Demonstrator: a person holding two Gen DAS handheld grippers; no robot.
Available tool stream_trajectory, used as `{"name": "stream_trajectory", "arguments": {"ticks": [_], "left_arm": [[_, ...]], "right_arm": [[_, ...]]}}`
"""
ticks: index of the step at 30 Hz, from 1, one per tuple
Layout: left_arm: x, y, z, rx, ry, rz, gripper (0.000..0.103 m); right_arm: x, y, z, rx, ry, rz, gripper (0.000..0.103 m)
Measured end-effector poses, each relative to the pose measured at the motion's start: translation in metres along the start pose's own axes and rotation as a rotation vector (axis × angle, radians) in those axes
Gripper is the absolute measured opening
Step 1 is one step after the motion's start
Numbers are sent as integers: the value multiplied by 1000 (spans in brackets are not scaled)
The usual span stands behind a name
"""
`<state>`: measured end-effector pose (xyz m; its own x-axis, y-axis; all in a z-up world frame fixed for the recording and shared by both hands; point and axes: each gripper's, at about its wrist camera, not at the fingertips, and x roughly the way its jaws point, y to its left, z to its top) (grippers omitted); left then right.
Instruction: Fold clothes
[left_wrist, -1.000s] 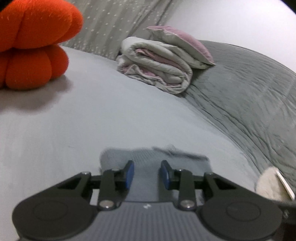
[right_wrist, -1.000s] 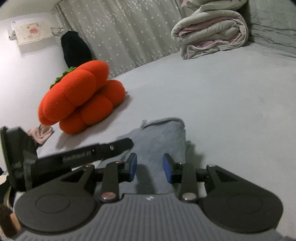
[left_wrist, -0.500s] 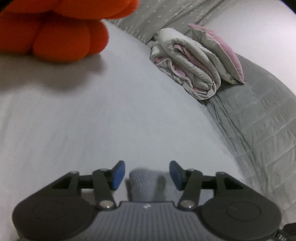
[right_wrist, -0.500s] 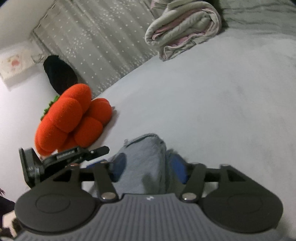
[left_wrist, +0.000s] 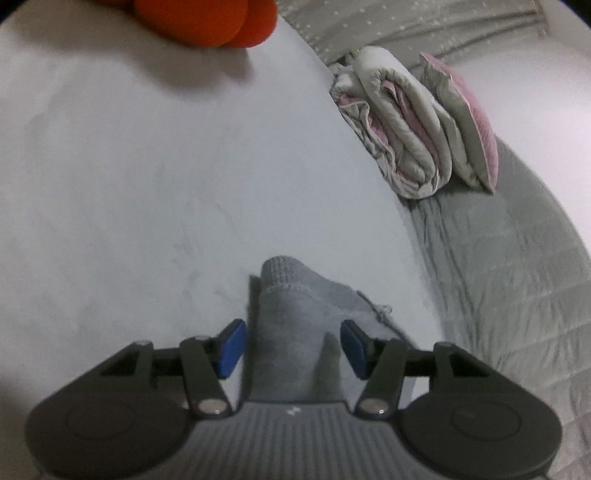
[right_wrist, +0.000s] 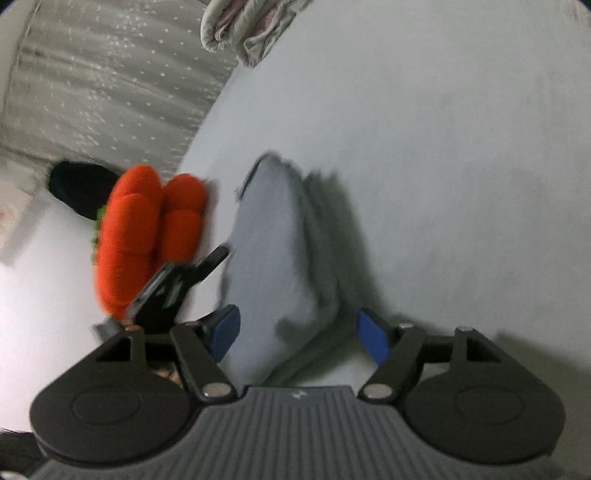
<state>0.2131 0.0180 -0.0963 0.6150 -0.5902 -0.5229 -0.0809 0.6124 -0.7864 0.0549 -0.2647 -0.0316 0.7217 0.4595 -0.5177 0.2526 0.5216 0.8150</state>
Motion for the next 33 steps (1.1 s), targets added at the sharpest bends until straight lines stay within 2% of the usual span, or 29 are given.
{"name": "stream_trajectory", "arguments": {"ticks": [2, 4, 5, 6, 8, 10, 11, 17, 23, 25, 28, 29, 30, 33], "left_arm": [[6, -1, -4, -12, 1, -14, 51], [9, -3, -7, -16, -5, -7, 42], [11, -2, -9, -26, -1, -4, 30], [11, -1, -11, -44, -2, -7, 22], [8, 3, -14, -81, -14, -18, 18], [2, 5, -17, -117, -32, -30, 16], [-2, 6, -19, -133, -41, -34, 15], [-32, -5, -38, -177, -77, -22, 13], [-54, -8, -64, -193, -40, -2, 13], [-58, -6, -72, -176, -24, 10, 14], [-63, -6, -65, -71, -51, 64, 28], [-64, -8, -59, -41, -70, 74, 37], [-65, -9, -53, -10, -90, 84, 47], [-60, -13, -34, 62, -92, 79, 60]], "right_arm": [[5, -9, -11, 39, -10, 72, 74], [16, -17, -18, 59, -16, 77, 74], [19, -19, -19, 67, -39, 85, 74], [22, -21, -19, 75, -62, 94, 73], [25, -20, -18, 72, -101, 104, 72], [25, -21, -11, 61, -114, 100, 58], [26, -21, -7, 64, -118, 98, 39], [20, -25, 14, 106, -131, 112, 28], [21, -22, 31, 74, -135, 75, 27], [23, -21, 34, 59, -125, 52, 27], [26, -20, 38, 38, -111, 17, 32], [27, -19, 40, 30, -106, 6, 38], [28, -19, 41, 23, -101, -6, 49], [30, -19, 41, 19, -94, -17, 67]]}}
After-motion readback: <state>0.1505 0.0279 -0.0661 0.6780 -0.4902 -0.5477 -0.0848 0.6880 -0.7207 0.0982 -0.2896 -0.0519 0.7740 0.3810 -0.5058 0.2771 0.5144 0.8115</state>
